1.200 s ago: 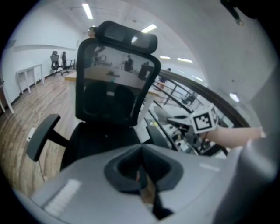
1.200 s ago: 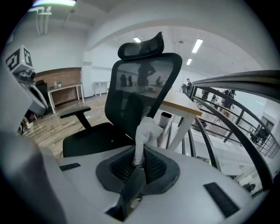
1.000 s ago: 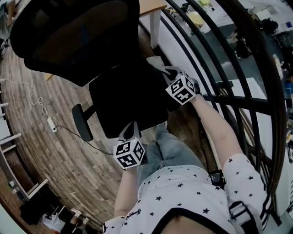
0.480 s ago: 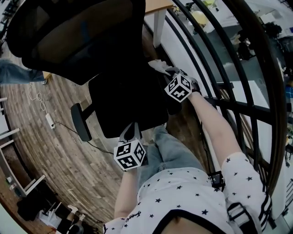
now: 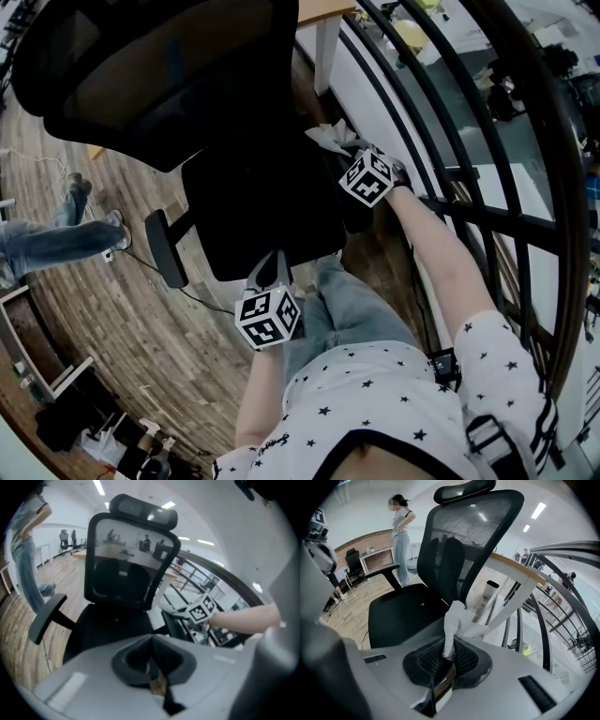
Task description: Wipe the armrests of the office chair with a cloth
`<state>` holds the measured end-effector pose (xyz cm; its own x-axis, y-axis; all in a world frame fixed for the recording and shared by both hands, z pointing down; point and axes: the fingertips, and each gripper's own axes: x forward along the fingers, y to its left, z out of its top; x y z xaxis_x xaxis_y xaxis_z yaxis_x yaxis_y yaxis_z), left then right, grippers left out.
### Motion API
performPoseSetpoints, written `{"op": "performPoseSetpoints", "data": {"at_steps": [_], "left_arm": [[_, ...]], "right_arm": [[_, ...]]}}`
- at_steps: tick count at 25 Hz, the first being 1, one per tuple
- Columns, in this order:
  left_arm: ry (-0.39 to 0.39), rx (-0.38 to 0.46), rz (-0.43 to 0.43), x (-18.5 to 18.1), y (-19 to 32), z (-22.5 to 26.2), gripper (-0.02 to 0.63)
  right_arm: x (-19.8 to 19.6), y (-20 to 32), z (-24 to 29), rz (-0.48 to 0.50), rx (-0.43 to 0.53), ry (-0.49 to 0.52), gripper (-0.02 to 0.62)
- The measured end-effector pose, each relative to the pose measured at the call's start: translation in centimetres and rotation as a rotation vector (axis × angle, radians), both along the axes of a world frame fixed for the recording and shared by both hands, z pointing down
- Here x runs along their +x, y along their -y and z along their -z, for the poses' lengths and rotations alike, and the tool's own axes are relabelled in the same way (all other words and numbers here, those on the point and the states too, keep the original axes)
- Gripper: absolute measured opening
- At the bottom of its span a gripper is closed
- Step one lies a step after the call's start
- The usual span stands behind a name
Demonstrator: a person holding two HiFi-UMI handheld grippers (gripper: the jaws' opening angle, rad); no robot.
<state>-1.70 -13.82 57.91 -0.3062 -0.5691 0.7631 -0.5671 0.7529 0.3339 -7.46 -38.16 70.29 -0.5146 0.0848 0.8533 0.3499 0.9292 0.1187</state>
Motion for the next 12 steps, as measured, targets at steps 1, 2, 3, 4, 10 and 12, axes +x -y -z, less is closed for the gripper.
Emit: {"op": "performPoseSetpoints", "data": {"at_steps": [1, 2, 3, 4, 10, 12], "left_arm": [[-0.002, -0.001, 0.001, 0.1, -0.05, -0.01, 0.006], [-0.003, -0.002, 0.001, 0.19, -0.09, 0.0, 0.006], [-0.004, -0.002, -0.001, 0.29, -0.11, 0.01, 0.006], [-0.004, -0.001, -0.002, 0.38, -0.13, 0.03, 0.006], [0.002, 0.007, -0.005, 0.72, -0.27, 0.13, 0.006], [0.006, 0.009, -0.006, 0.69, -0.38, 0.28, 0.006]], "right_arm": [[-0.01, 0.03, -0.02, -0.002, 0.0, -0.005, 0.035], [-0.01, 0.06, -0.04, -0.004, -0.002, -0.01, 0.035], [-0.02, 0.08, -0.03, -0.007, -0.002, -0.014, 0.034], [-0.02, 0.08, -0.01, -0.007, -0.001, -0.018, 0.034], [0.31, -0.19, -0.18, 0.001, 0.032, -0.032, 0.032], [0.61, -0.4, -0.13, -0.006, 0.024, -0.037, 0.032]]}}
